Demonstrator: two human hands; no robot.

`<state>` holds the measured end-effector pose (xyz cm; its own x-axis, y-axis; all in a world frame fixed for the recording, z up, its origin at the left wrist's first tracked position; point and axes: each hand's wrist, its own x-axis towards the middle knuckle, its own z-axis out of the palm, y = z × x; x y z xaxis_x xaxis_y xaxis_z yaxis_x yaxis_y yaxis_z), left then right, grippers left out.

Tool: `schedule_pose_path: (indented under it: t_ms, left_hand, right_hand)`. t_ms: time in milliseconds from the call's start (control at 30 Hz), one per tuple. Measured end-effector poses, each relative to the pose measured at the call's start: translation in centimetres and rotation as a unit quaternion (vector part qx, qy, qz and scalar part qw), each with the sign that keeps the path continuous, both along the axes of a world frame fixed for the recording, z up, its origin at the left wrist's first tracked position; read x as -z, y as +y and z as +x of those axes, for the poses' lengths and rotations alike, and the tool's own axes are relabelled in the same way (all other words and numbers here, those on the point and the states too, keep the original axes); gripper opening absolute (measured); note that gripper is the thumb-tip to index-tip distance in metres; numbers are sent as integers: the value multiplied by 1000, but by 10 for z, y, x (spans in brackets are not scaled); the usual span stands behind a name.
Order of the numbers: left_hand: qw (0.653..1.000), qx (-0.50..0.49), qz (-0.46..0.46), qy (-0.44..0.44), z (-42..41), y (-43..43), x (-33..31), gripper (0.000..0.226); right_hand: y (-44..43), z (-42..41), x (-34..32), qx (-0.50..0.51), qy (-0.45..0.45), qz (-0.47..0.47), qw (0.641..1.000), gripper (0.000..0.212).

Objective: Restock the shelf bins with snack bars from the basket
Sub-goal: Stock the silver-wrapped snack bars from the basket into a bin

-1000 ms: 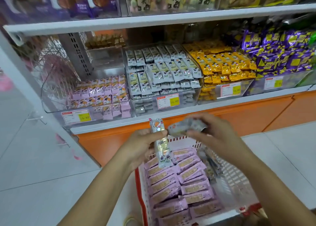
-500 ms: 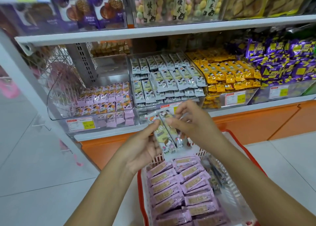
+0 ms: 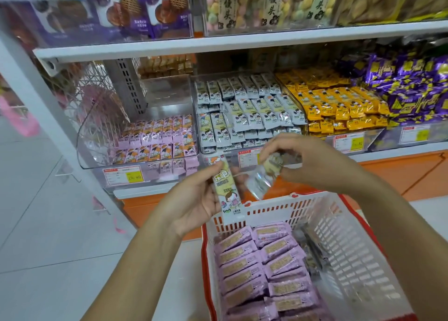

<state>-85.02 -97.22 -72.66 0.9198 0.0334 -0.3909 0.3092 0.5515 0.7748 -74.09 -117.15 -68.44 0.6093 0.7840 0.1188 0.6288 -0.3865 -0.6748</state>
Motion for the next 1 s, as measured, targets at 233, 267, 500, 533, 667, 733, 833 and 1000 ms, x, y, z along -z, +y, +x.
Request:
schedule_pose_path:
  t_ms: [233, 267, 500, 533, 667, 733, 833, 1000]
  left_hand:
    - [999, 25, -47, -5, 4, -12, -3, 45]
    - [998, 19, -55, -6, 5, -11, -3, 47]
    - [992, -109, -61, -22, 10, -8, 0, 50]
    - [990, -127, -57, -24, 11, -7, 0, 51]
    - [989, -143, -14, -45, 15, -4, 0, 48]
    - [989, -136, 7, -56, 16, -2, -2, 42]
    - [988, -134, 41, -64, 18, 4, -5, 45]
    - [936, -236, 255, -54, 15, 21, -10, 19]
  right_hand:
    - [29, -13, -1, -79, -241, -60, 965, 53]
    - [31, -15, -1, -65, -230, -34, 971, 49]
    - [39, -39, 9, 46, -61, 19, 997, 38]
    - [42, -43, 12, 52, -50, -9, 997, 54]
    - [59, -53, 27, 91, -72, -3, 993, 80]
    - [69, -56, 34, 125, -99, 38, 987, 71]
    - [84, -51, 36, 164, -99, 75, 979, 65]
    - [112, -15, 24, 231, -162, 56, 958, 55]
